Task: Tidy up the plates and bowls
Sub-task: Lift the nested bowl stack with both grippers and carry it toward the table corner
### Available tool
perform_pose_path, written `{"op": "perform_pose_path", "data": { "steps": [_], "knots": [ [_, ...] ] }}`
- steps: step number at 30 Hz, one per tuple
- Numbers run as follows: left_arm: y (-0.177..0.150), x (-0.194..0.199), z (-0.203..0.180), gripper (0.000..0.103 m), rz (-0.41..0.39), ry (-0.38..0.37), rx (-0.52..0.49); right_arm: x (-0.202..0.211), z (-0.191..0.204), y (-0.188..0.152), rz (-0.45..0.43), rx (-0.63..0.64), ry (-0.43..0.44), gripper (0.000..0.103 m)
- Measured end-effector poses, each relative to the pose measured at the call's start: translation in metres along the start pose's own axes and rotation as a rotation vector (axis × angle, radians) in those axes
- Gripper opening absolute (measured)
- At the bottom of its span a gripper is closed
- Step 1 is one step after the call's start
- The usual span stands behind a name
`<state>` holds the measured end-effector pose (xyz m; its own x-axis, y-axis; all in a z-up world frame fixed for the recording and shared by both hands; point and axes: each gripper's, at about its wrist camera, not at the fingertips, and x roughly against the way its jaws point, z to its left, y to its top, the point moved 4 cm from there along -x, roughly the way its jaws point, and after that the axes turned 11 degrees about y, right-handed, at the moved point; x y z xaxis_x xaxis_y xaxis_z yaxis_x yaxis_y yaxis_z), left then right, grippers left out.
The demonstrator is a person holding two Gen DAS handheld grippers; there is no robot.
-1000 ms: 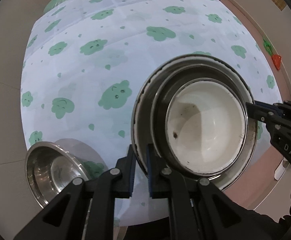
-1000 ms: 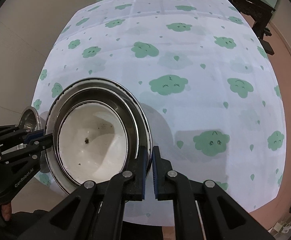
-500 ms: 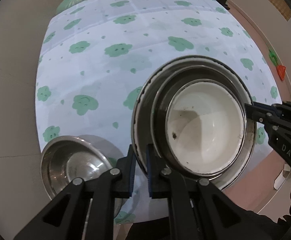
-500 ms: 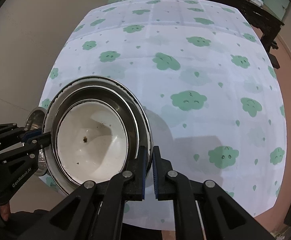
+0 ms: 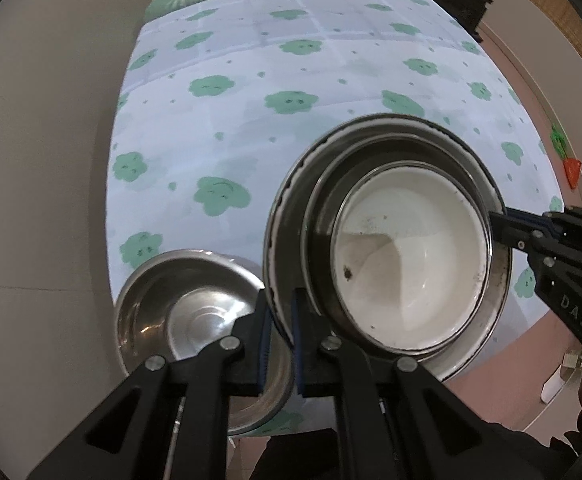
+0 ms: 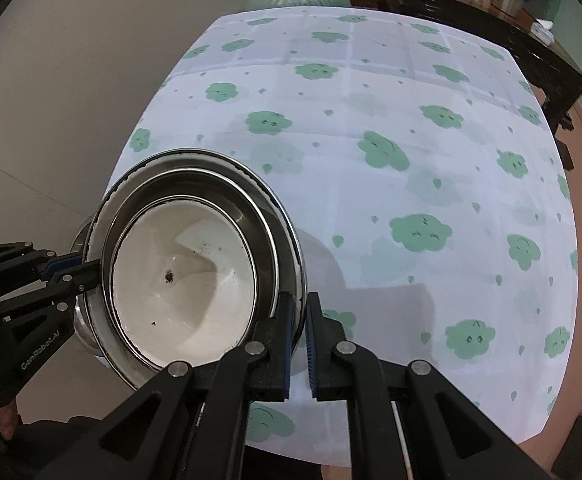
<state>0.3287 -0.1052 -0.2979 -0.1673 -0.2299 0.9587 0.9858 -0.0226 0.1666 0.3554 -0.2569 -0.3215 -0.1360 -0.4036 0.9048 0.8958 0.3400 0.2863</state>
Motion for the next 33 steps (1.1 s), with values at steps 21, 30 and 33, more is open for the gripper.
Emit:
{"op": "perform_pose_path", "data": {
  "steps": [21, 30, 33],
  "knots": [
    [-0.034, -0.002, 0.087, 0.004, 0.023, 0.049, 0.157, -0.025, 0.089, 0.026, 0.034, 0.171, 0.05, 0.009],
    [-0.055, -0.011, 0.122, 0.004, 0.052, 0.069, 0.23, -0.044, 0.127, 0.03, 0.063, 0.243, 0.074, 0.009],
    [-0.061, -0.014, 0.13, 0.004, 0.063, 0.075, 0.249, -0.051, 0.137, 0.029, 0.077, 0.264, 0.082, 0.009]
  ]
}}
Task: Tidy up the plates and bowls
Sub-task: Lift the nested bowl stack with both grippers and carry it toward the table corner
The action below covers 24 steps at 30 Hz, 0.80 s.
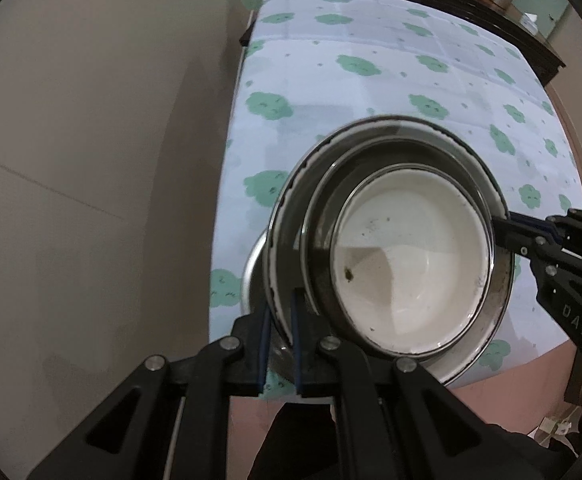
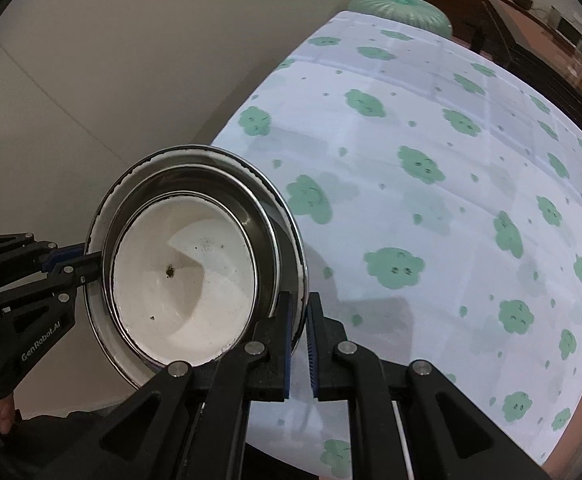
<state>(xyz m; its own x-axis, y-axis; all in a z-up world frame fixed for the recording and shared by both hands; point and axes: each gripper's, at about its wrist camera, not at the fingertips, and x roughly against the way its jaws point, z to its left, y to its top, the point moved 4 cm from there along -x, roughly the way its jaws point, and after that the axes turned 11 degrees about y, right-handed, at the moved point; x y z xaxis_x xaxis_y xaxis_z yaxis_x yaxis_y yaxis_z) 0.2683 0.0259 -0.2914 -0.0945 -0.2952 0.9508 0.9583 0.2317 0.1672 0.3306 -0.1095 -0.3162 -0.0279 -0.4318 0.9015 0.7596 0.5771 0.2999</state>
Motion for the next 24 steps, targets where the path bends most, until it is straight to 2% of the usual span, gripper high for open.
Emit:
{"op": "perform_pose_path", "data": {
  "steps": [8, 24],
  "knots": [
    [-0.01, -0.011, 0.013, 0.004, 0.029, 0.006, 0.026, -0.019, 0.016, 0.002, 0.034, 0.03, 0.014, 0.009],
    [-0.017, -0.03, 0.015, 0.004, 0.077, 0.007, 0.03, -0.04, 0.02, -0.004, 0.08, 0.033, 0.022, 0.01]
  ]
}}
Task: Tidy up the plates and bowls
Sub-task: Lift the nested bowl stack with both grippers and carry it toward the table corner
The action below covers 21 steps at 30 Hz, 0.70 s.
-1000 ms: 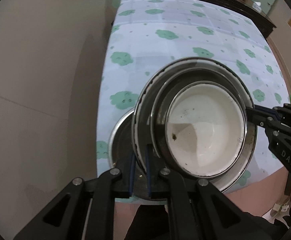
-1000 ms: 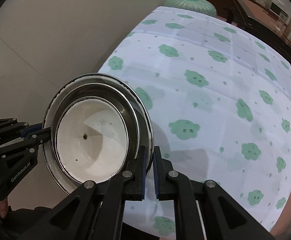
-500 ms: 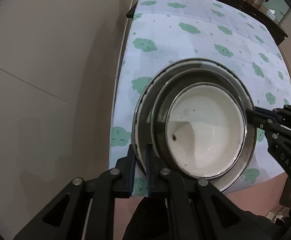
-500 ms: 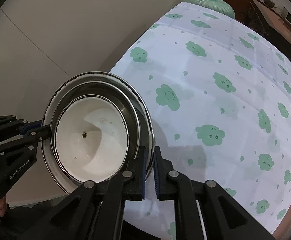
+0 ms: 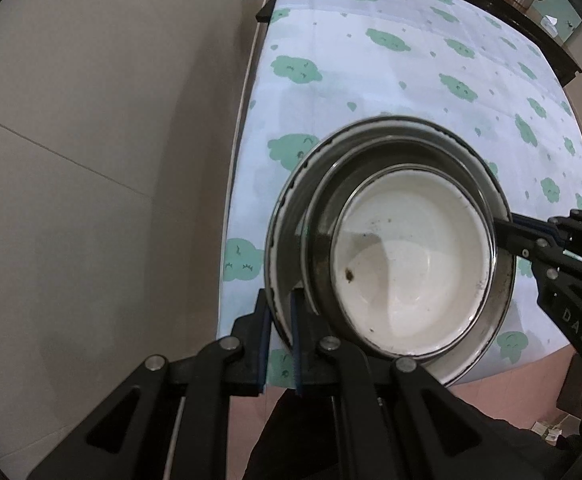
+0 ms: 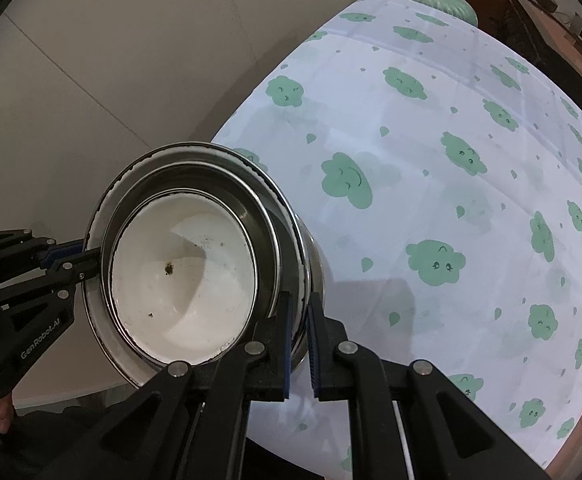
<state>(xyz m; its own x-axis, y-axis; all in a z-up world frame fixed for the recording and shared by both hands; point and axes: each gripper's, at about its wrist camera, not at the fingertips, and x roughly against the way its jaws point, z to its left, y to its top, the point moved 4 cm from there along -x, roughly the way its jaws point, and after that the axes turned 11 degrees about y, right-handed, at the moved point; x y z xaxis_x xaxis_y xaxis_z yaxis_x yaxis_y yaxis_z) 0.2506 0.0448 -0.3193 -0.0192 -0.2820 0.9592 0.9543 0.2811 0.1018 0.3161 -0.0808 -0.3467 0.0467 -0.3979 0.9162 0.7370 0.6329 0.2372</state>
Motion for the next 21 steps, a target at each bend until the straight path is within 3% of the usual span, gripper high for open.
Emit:
{"op": "perform_pose_path", "data": {
  "steps": [21],
  "knots": [
    [-0.003, -0.025, -0.005, 0.004, 0.049, -0.013, -0.019, -0.022, -0.005, -0.007, 0.044, -0.017, 0.002, 0.01]
  ]
}}
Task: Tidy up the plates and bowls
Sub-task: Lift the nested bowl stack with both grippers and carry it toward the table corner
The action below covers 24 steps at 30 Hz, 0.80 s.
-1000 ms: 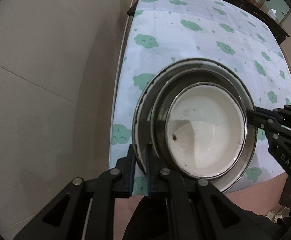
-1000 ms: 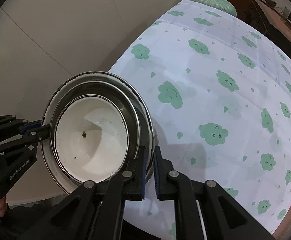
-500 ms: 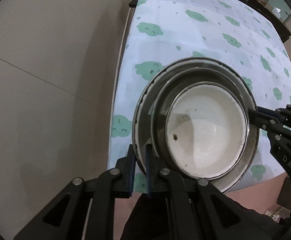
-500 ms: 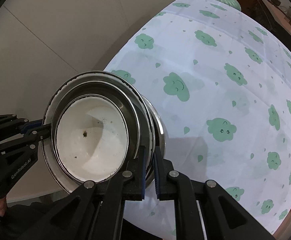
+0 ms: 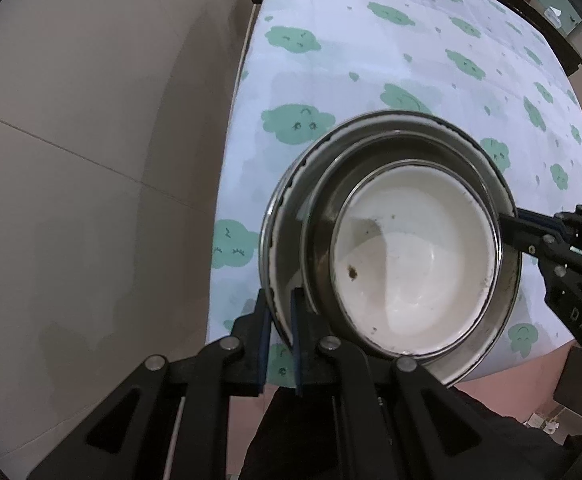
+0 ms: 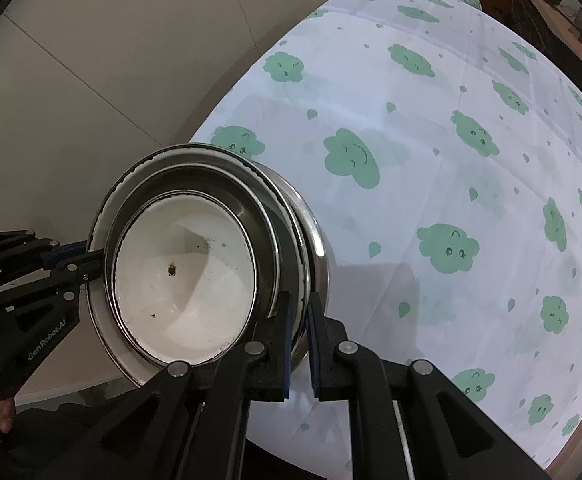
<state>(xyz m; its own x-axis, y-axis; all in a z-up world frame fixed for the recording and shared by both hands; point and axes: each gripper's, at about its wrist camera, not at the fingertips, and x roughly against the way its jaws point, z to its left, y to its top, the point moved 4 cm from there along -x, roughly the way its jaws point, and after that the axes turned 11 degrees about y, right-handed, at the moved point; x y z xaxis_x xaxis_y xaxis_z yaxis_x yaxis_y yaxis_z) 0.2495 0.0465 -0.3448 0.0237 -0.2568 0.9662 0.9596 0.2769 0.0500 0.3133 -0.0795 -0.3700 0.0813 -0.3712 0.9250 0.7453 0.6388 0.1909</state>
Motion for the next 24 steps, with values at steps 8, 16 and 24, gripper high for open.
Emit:
{"op": "perform_pose_path", "data": {
  "steps": [8, 16, 24],
  "knots": [
    [0.0017, -0.0023, -0.0015, 0.005, -0.002, 0.011, -0.002, -0.0029, -0.0024, 0.001, -0.004, 0.0, -0.001, 0.01],
    [0.0011, -0.0025, -0.0022, 0.006, -0.002, 0.01, -0.001, -0.0022, -0.0021, 0.0, -0.009, -0.005, -0.008, 0.01],
    [-0.0025, 0.0067, -0.0021, 0.008, -0.034, 0.005, -0.011, -0.0003, -0.0024, 0.0002, -0.016, -0.013, -0.033, 0.01]
  ]
}}
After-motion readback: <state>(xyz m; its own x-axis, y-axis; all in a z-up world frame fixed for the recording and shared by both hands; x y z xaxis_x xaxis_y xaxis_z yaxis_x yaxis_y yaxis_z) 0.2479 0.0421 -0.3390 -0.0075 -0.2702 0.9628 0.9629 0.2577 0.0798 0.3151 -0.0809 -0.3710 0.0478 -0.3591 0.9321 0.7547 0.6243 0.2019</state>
